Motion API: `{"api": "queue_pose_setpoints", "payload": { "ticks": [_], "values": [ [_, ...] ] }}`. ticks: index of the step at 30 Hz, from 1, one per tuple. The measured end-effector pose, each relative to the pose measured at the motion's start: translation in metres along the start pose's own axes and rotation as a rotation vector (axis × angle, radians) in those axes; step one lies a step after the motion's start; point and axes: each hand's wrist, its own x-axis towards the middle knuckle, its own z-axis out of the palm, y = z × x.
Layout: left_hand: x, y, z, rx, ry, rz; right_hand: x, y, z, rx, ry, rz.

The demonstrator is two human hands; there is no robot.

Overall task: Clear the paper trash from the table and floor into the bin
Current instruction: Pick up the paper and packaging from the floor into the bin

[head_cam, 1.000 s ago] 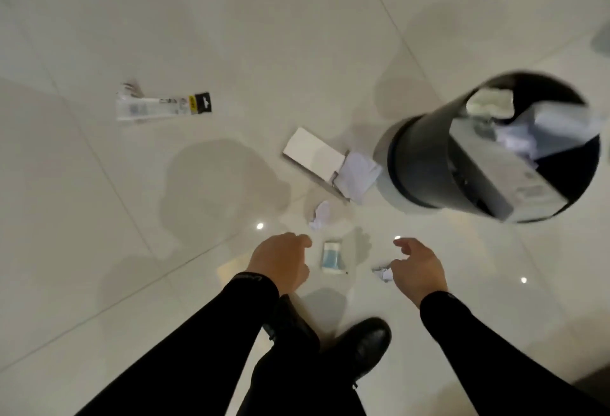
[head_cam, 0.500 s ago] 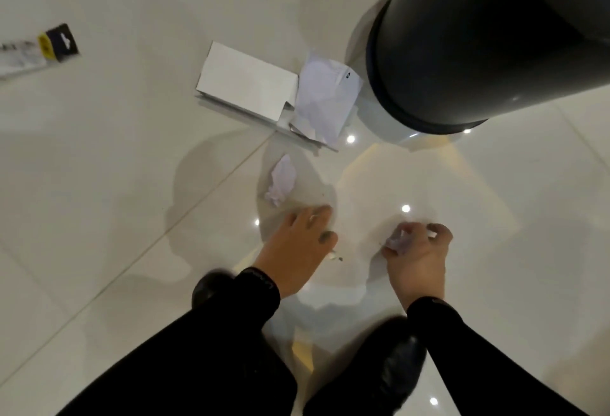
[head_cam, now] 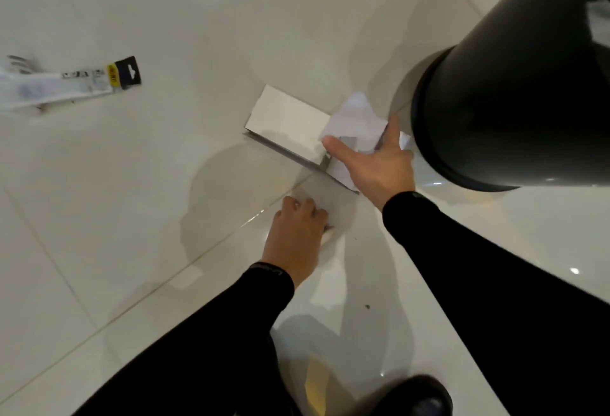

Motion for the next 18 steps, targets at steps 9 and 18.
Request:
{"api": "queue_pose_setpoints", "payload": {
  "ticks": [9, 18],
  "values": [
    [0.050, -0.070, -0.105, -0.739, 0.394, -0.443, 0.018, 0.017, 0.003, -0.080, 0.140, 0.117],
    [0.090, -0.073, -0.099, -0.888, 0.152, -0.571, 0.006, 0.013, -0.001, 0.626, 0.033, 0.433]
  ]
}}
